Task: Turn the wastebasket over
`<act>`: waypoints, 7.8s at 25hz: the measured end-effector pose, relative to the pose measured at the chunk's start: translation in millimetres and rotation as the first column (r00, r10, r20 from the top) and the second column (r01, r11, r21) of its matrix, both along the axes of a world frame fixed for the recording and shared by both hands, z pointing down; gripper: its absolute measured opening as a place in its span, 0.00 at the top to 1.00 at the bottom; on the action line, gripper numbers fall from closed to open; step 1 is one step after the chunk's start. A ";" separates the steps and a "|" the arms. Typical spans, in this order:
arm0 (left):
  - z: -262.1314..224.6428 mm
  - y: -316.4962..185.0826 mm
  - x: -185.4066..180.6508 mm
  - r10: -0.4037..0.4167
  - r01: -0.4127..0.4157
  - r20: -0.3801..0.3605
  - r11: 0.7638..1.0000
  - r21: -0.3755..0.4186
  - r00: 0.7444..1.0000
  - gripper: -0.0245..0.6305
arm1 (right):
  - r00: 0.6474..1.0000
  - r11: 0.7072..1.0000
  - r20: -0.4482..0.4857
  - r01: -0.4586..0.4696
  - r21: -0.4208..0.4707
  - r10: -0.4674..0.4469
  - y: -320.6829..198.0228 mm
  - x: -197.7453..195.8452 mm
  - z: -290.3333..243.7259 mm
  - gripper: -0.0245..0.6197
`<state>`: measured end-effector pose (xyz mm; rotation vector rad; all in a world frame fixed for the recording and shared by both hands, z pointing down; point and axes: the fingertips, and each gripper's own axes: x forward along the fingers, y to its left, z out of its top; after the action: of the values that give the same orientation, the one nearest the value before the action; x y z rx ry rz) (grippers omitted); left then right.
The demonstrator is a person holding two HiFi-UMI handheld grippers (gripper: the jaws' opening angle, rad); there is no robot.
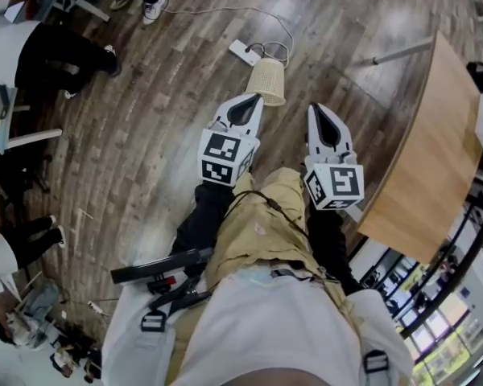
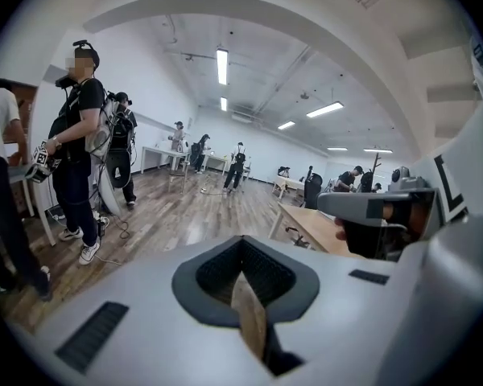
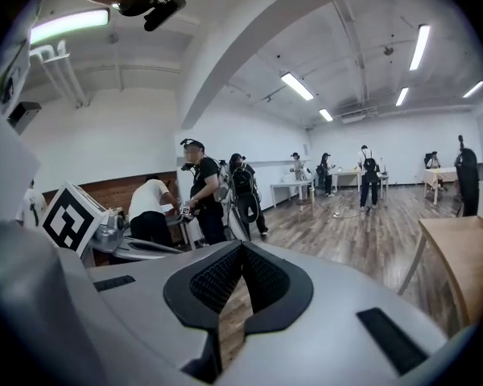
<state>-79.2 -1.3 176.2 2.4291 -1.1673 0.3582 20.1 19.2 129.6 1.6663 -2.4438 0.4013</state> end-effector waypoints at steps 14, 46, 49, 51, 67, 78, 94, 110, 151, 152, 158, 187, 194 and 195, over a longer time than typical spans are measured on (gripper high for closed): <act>93.1 -21.3 -3.3 -0.108 0.114 0.042 0.975 -0.192 0.993 0.96 | 0.962 0.945 -0.031 0.260 -0.199 -0.271 -46.8 -15.3 83.6 0.93; 511.4 31.1 15.1 0.033 0.071 0.169 0.815 -0.575 0.985 0.96 | 0.947 0.673 0.106 0.291 -0.680 -0.303 -5.5 -18.0 543.8 0.93; 524.4 27.6 17.9 0.077 0.040 0.177 0.815 -0.579 0.981 0.96 | 0.937 0.660 0.091 0.305 -0.687 -0.338 -12.6 -20.3 561.1 0.93; 531.2 23.2 18.6 0.091 0.030 0.178 0.815 -0.579 0.980 0.96 | 0.929 0.651 0.078 0.311 -0.693 -0.361 -18.7 -19.7 573.1 0.93; 594.0 1.4 -0.8 0.164 0.000 0.193 0.762 -0.648 0.967 0.96 | 0.909 0.584 0.043 0.303 -0.753 -0.415 -47.3 1.5 649.2 0.93; 653.4 -21.9 -4.9 0.109 0.044 0.176 0.720 -0.692 0.978 0.96 | 0.891 0.552 0.046 0.319 -0.770 -0.451 -78.0 -6.7 722.2 0.93; 681.9 -39.1 0.7 0.095 0.043 0.158 0.714 -0.699 0.983 0.96 | 0.773 0.568 -0.165 0.286 -0.772 -0.613 -129.0 5.6 802.9 0.88; 686.6 -48.9 -14.3 0.036 0.107 0.183 0.696 -0.710 0.982 0.96 | 0.461 0.551 -0.360 0.396 -0.735 -0.811 -131.7 -9.8 813.8 0.83; 682.0 -49.7 14.5 0.080 0.080 0.187 0.695 -0.715 0.979 0.96 | 0.517 0.510 -0.359 0.185 -0.840 -0.777 -164.2 86.6 807.5 0.89; 682.7 -49.9 14.5 0.078 0.083 0.189 0.694 -0.715 0.979 0.96 | 0.531 0.505 -0.348 0.182 -0.844 -0.773 -163.0 87.9 810.0 0.89; 685.0 -42.9 26.1 0.107 0.060 0.183 0.689 -0.722 0.977 0.96 | 0.668 0.502 -0.300 0.127 -0.856 -0.681 -149.5 95.4 830.3 0.88; 573.9 0.0 77.1 0.184 -0.019 0.184 0.757 -0.654 0.966 0.96 | 0.808 0.730 -0.314 0.197 -0.654 -0.499 -75.2 59.2 637.3 0.67; 518.5 5.0 88.0 0.114 -0.001 0.160 0.816 -0.578 0.980 0.96 | 0.895 0.826 -0.264 0.173 -0.537 -0.359 -71.4 58.9 543.2 0.93; 510.0 3.7 88.8 0.102 0.006 0.161 0.828 -0.561 0.982 0.96 | 0.907 0.837 -0.251 0.169 -0.521 -0.339 -71.3 59.0 531.1 0.93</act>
<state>9.5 2.4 686.2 1.9325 -0.9030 0.8334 79.1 -52.1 660.6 1.0724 -2.0474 0.5835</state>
